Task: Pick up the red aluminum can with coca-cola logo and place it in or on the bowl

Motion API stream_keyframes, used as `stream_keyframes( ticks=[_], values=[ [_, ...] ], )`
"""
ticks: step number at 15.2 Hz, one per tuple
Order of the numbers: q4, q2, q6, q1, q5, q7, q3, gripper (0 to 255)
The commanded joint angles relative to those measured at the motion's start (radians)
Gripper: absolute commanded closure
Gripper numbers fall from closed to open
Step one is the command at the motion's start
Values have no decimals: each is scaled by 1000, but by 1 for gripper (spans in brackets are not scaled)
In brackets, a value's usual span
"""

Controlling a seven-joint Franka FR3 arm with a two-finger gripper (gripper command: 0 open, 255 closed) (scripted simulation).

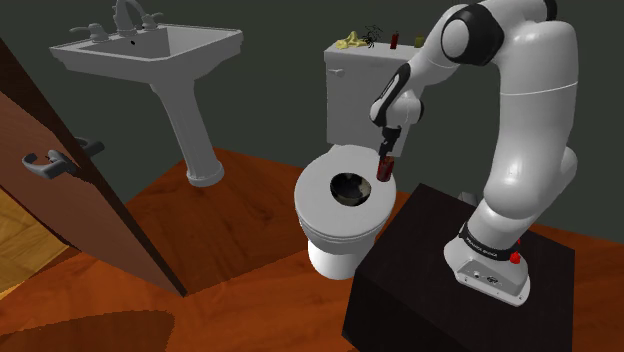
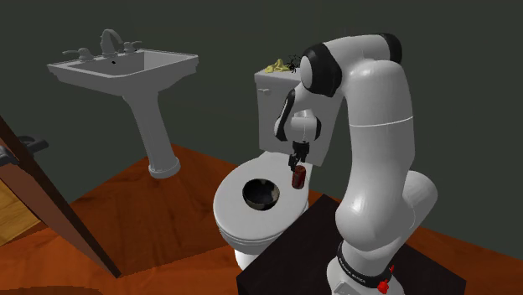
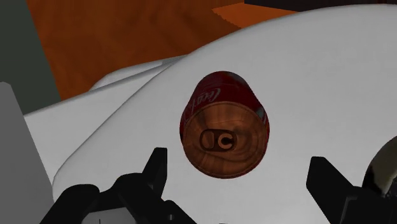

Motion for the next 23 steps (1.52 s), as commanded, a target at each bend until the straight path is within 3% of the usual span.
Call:
stream_keyframes(
  ticks=[1,7,14,15,23],
  values=[
    [14,34,17,-16,19,-16,15,0],
    [35,107,70,-47,59,-46,55,0],
    [35,107,70,-47,59,-46,55,0],
    [35,107,70,-47,59,-46,55,255],
    [34,106,69,-47,58,-46,55,255]
  ],
)
